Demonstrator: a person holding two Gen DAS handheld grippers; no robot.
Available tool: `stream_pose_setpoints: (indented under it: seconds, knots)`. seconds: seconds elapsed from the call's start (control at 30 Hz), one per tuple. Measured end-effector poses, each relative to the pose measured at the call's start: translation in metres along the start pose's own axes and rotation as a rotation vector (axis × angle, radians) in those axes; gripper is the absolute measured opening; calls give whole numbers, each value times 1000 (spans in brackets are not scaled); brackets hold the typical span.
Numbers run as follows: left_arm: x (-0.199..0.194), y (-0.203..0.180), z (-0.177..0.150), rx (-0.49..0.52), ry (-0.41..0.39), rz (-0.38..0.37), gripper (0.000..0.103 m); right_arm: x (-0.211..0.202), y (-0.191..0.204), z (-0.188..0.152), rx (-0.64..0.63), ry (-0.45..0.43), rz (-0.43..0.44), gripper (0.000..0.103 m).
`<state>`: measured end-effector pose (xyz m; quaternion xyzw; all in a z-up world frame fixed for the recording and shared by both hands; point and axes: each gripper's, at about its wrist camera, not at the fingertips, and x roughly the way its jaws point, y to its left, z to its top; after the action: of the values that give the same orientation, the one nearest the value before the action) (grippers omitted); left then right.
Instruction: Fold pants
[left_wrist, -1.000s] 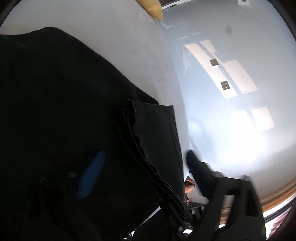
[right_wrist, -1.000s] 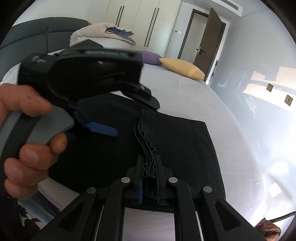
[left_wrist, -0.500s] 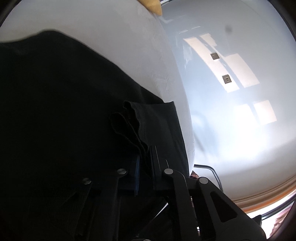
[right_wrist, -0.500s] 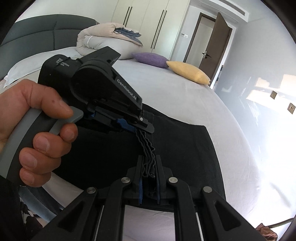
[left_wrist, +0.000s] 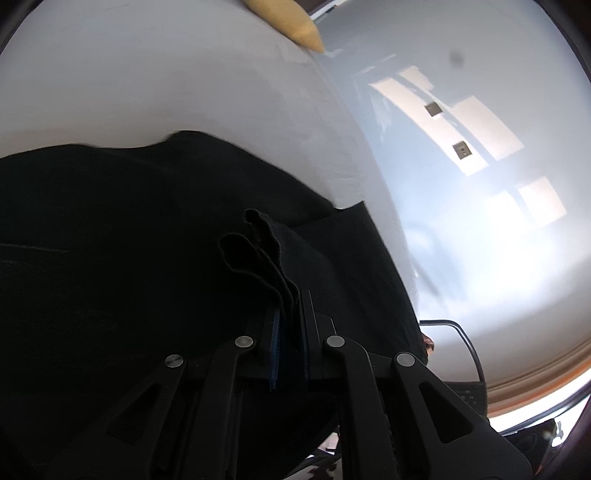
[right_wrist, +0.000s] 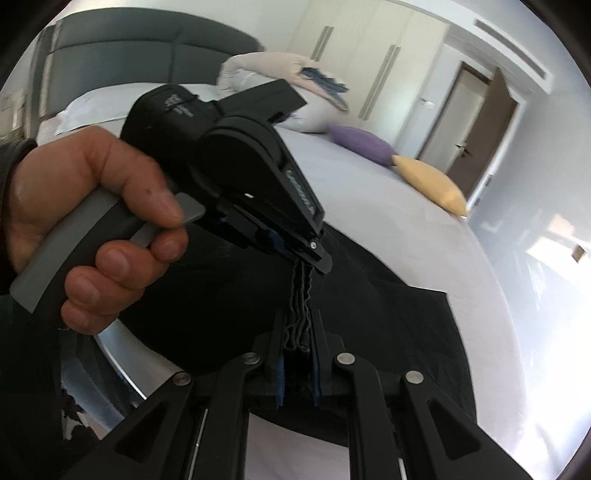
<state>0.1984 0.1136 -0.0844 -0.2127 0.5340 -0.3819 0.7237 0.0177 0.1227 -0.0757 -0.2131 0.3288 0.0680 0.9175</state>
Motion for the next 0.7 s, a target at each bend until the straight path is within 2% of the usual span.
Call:
stream_pose_setpoints:
  seconds: [0.2, 0.37, 0.7]
  knots:
    - [-24, 29, 8, -14, -14, 40, 8, 14, 25, 19, -32, 12, 45, 11]
    - [-37, 53, 9, -24, -10, 72, 8, 28, 31, 21, -39, 40, 70, 12]
    - [-25, 62, 8, -21, -7, 112, 8, 51, 30, 26, -45, 85, 96, 12]
